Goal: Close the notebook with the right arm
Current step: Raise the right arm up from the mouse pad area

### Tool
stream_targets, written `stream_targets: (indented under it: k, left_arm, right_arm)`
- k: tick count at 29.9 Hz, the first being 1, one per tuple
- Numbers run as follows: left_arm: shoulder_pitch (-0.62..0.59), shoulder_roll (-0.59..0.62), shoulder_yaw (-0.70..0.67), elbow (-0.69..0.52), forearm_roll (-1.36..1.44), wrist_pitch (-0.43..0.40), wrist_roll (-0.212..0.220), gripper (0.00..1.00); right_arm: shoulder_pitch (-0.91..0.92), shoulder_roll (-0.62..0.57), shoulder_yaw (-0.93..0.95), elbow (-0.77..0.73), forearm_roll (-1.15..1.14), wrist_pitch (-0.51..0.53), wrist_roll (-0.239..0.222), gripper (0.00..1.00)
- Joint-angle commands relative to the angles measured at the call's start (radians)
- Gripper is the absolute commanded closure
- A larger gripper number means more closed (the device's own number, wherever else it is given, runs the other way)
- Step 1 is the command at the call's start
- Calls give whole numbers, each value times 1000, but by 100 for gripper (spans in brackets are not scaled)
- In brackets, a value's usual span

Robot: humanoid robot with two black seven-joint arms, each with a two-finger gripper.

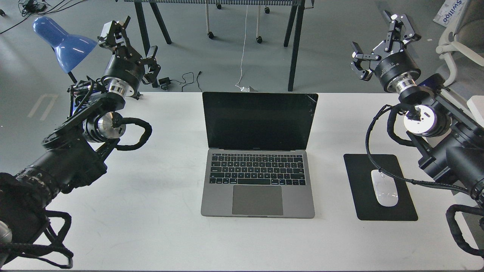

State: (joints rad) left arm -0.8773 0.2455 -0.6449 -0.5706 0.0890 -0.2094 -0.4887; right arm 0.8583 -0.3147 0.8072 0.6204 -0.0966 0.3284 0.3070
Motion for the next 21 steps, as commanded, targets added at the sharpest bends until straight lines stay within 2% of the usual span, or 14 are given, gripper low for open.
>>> stream_targets:
  k: [1, 10, 13, 17, 21]
  left_arm:
    - [0, -2, 1, 0, 0, 10, 0, 0]
    - [0, 0, 4, 0, 0, 2, 0, 0]
    - [0, -2, 4, 0, 0, 1, 0, 0]
    - [0, -2, 4, 0, 0, 1, 0, 0]
    - [0, -2, 4, -2, 0, 1, 0, 0]
  right_arm:
    - [1, 0, -3, 1, 0, 0, 0, 0]
    - [14, 2, -20, 1, -3, -8, -3, 0]
    - [59, 6, -55, -7, -18, -43, -11, 0]
    - [206, 14, -316, -68, -38, -112, -28, 0]
    - [355, 80, -629, -191, -34, -120, -35, 0]
